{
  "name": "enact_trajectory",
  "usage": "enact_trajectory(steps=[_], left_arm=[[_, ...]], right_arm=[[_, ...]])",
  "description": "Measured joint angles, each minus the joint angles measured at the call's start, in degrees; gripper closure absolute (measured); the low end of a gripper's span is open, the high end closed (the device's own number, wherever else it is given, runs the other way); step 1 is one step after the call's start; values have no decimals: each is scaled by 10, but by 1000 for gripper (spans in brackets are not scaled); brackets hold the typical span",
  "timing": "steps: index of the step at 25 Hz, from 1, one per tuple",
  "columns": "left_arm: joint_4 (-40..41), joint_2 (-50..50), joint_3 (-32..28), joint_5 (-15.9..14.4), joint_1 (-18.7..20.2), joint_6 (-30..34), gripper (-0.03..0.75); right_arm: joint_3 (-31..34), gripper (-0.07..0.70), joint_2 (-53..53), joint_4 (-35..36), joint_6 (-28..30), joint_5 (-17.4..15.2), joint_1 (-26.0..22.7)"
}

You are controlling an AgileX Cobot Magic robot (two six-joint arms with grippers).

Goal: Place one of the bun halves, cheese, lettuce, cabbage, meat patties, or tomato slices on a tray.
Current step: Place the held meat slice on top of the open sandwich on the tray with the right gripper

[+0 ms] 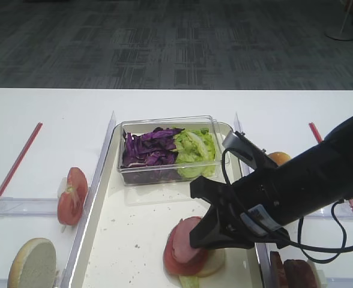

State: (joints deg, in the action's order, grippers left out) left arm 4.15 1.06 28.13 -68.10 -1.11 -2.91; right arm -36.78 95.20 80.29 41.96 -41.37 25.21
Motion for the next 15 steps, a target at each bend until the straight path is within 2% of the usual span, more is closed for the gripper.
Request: enact_trajectory(steps=[15], left_arm=[[0, 0, 0, 0, 0, 0, 410]], right_arm=[[0, 541, 8, 3, 12, 15, 0]])
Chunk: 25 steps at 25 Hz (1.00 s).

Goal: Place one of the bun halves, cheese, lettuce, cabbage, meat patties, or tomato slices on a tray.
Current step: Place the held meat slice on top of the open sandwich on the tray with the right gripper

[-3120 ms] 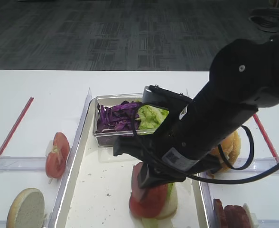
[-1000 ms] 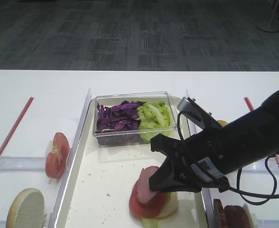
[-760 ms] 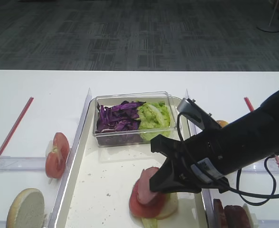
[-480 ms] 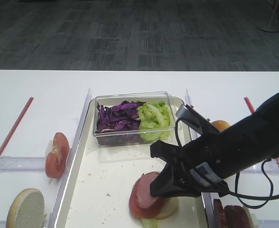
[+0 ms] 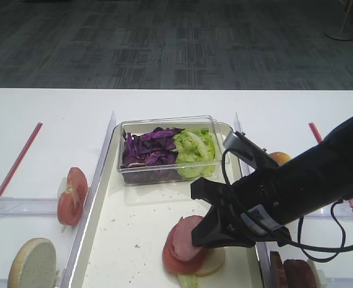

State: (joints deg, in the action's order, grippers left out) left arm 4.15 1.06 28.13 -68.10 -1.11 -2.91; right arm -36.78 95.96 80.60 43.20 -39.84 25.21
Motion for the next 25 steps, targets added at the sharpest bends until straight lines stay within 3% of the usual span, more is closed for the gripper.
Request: enact_trajectory(steps=[17, 25], left_arm=[[0, 0, 0, 0, 0, 0, 412], [0, 0, 0, 0, 0, 0, 412]], right_arm=[[0, 494, 0, -8, 1, 2, 0], [0, 413, 0, -14, 0, 4, 0]])
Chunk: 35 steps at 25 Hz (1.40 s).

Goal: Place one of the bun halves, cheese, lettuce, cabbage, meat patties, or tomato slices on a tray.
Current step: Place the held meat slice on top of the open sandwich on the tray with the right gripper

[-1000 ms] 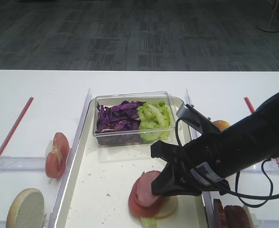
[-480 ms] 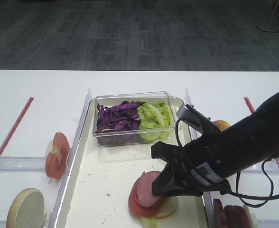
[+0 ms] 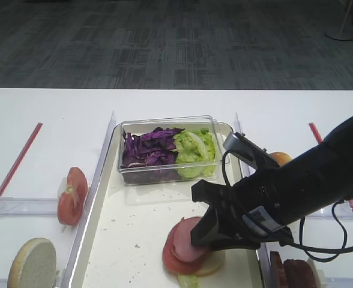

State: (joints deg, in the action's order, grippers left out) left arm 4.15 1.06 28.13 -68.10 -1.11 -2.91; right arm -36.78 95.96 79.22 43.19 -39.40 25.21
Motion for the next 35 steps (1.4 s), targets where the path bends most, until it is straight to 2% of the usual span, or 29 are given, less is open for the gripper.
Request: enact_trajectory(steps=[5, 12, 17, 29, 35], left_arm=[[0, 0, 0, 0, 0, 0, 412], [0, 0, 0, 0, 0, 0, 412], [0, 0, 0, 0, 0, 0, 412], [0, 0, 0, 0, 0, 0, 413], [0, 0, 0, 0, 0, 0, 413]], right_arm=[[0, 391, -2, -10, -4, 6, 0], [0, 388, -30, -91, -70, 29, 0], [0, 387, -45, -125, -98, 34, -1], [-25, 387, -61, -188, -148, 28, -1], [-27, 387, -61, -197, -162, 19, -1]])
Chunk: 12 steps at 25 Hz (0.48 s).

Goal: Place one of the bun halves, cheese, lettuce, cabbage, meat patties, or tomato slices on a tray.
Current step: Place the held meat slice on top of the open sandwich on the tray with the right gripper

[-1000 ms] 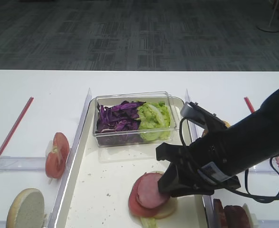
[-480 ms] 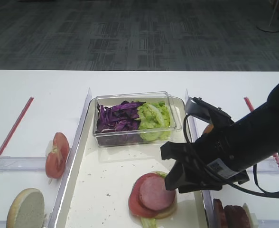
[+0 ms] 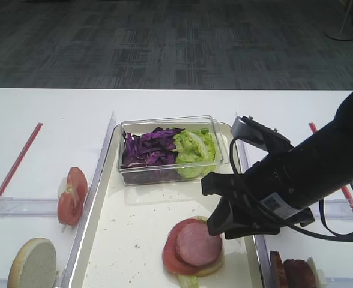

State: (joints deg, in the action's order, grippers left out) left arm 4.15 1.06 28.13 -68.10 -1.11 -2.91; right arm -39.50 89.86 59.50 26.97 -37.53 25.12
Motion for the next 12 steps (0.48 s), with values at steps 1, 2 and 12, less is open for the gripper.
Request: enact_trajectory(steps=[1, 2, 12], left_arm=[[0, 0, 0, 0, 0, 0, 413], [0, 0, 0, 0, 0, 0, 413], [0, 0, 0, 0, 0, 0, 413]], right_arm=[[0, 387, 0, 0, -1, -1, 0], [0, 387, 0, 0, -1, -2, 0], [-31, 387, -4, -30, -34, -21, 0]])
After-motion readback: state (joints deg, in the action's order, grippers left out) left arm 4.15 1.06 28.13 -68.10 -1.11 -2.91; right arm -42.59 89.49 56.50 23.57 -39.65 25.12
